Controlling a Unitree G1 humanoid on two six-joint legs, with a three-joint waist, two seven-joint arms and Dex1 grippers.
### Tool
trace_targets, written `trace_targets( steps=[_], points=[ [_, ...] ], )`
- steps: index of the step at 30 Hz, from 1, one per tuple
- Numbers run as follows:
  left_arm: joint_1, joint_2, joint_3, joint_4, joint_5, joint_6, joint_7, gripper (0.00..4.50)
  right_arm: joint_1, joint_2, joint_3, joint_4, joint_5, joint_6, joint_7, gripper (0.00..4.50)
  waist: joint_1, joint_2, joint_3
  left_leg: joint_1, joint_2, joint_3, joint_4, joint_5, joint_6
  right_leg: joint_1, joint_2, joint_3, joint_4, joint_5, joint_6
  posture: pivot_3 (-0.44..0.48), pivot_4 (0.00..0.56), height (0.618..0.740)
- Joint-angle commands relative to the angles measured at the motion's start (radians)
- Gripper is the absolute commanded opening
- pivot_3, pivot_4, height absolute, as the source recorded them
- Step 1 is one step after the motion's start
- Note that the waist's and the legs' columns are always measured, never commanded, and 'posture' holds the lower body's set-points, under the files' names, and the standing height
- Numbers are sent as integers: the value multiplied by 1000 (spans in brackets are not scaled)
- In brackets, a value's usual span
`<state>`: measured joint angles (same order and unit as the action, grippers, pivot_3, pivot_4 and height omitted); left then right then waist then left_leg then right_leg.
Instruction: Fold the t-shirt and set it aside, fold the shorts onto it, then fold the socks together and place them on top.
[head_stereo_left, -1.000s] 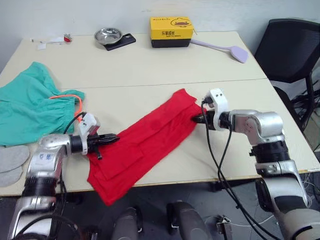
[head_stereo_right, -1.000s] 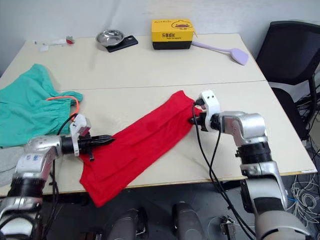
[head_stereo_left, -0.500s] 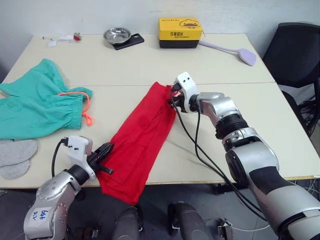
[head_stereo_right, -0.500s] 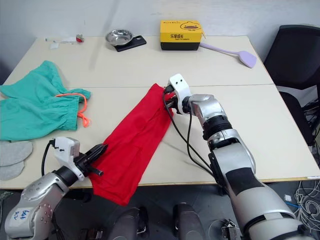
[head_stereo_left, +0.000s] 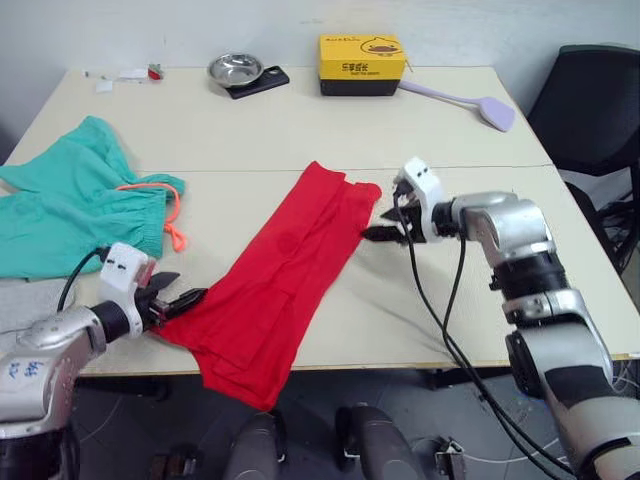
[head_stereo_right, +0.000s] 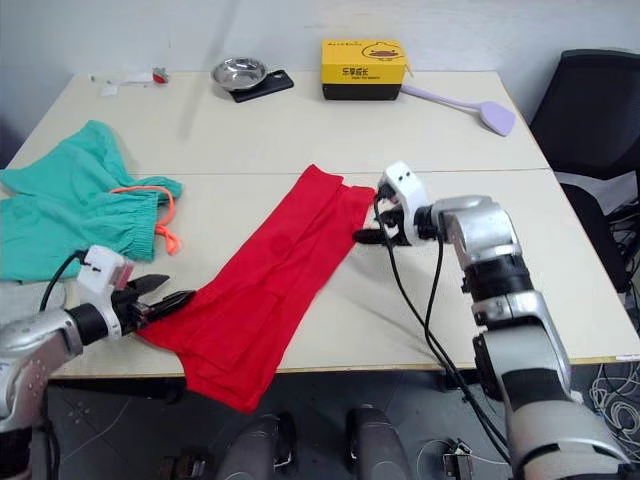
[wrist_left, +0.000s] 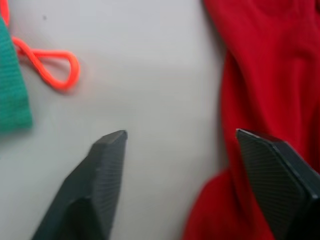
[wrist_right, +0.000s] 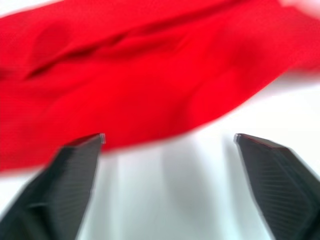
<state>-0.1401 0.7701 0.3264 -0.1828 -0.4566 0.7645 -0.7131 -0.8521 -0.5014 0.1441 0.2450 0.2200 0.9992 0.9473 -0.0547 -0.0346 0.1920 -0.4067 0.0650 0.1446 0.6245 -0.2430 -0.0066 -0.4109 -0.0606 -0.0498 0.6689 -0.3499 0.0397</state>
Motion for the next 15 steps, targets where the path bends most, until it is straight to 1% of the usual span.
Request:
trace_targets(
  steps=[1, 3, 7, 10, 11, 13, 15],
  points=[
    [-164, 14, -73, 93, -59, 22, -117, 4488, 109, -68, -43, -328, 156, 212, 42, 4500, 5, 1, 0, 0, 0, 0, -1, 0, 0, 0, 0, 0, 0, 0, 0, 0, 150, 740],
    [-276, 7, -147, 174, -33, 18, -157, 4488, 171, -79, -54, -453, 227, 313, 36, 4500, 7, 1, 0, 0, 0, 0, -1, 0, 0, 0, 0, -1, -2, 0, 0, 0, 150, 740],
    [-450, -38, -265, 357, 54, -40, -170, 4488, 228, -36, -69, -558, 294, 417, -36, 4500, -3, 0, 0, 0, 0, 2, 1, 0, 0, 0, 1, 1, 0, 0, 0, 0, 150, 740],
    [-618, -126, -357, 580, 155, -122, -131, 4488, 257, 44, -48, -605, 325, 499, -106, 4500, 5, 0, 0, 1, 0, 1, 3, 0, 0, 0, 2, 1, 3, 0, 0, 0, 150, 740],
    [-680, -166, -381, 682, 197, -169, -105, 4488, 265, 87, -42, -616, 330, 524, -137, 4500, 6, 0, 0, 0, 0, 1, 4, 0, 0, -1, 2, 0, 4, 0, 0, 0, 150, 740],
    [-763, -214, -406, 832, 247, -240, -95, 4488, 273, 146, -38, -631, 341, 564, -180, 4500, 12, 0, 0, 0, 0, 1, 5, 1, 1, -1, 2, 1, 5, 0, 0, 0, 150, 740],
    [-827, -251, -413, 957, 275, -277, -99, 4488, 281, 193, -31, -639, 345, 594, -221, 4500, 12, 0, 0, -2, 0, 2, 6, 0, 1, -3, 2, 1, 5, 0, 0, 0, 150, 740]
  ],
)
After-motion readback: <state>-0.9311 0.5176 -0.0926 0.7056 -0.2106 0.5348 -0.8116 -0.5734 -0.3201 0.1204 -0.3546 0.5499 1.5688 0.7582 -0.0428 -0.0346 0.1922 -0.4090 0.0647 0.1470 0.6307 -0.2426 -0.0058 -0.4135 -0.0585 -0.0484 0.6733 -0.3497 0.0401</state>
